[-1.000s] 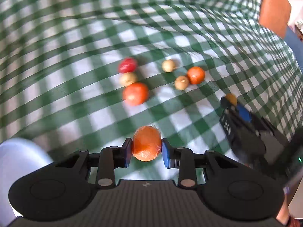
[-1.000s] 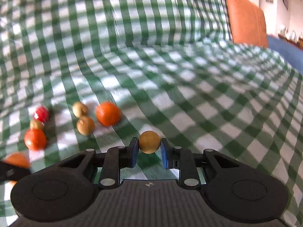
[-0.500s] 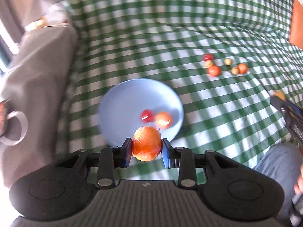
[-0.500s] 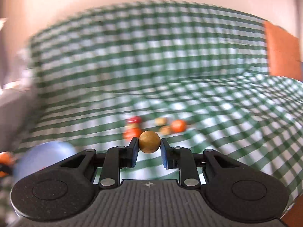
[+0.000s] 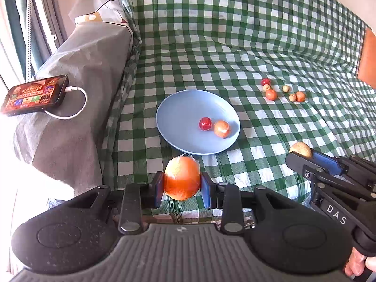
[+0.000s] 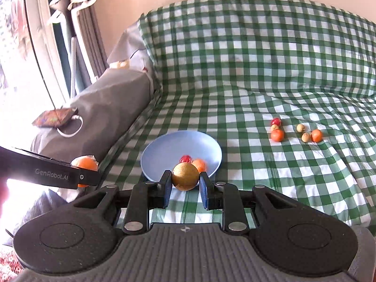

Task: Organize fruits
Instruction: 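Lower both held fruits into the blue plate and open both tools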

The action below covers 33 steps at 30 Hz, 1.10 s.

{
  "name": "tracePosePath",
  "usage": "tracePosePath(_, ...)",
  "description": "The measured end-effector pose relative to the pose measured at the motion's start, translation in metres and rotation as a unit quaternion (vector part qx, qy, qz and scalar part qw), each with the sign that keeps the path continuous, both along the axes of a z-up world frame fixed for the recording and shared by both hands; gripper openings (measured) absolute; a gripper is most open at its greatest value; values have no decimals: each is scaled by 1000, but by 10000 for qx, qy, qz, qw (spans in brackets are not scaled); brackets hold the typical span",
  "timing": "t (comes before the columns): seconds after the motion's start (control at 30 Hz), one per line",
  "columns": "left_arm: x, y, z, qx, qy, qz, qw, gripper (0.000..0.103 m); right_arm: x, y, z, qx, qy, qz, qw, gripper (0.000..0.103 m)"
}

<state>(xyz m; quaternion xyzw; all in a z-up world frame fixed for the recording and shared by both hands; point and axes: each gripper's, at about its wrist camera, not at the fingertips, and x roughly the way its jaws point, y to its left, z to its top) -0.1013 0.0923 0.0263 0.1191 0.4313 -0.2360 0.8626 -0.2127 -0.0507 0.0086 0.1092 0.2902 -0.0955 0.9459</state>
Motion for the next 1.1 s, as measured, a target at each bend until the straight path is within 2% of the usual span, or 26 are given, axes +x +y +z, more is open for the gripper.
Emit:
tracePosePath(0.23,6,7,0,-110,-79,66,9999,36,2,13,5,-254,114,-47,9996,26)
tracePosePath(0.63,36,12,-5,-139,57,260,9996,36,19,13,-1,-469,328,2,9984,26)
tracePosePath(0.9,71,-7,-16,-39,125,228,9997,36,43,0,-12,-542,461,9,9975,26)
tracePosePath(1.1,104,-33,-37,40,265,115,9996,36,76,-10,-32,-505,687,57,9963,26)
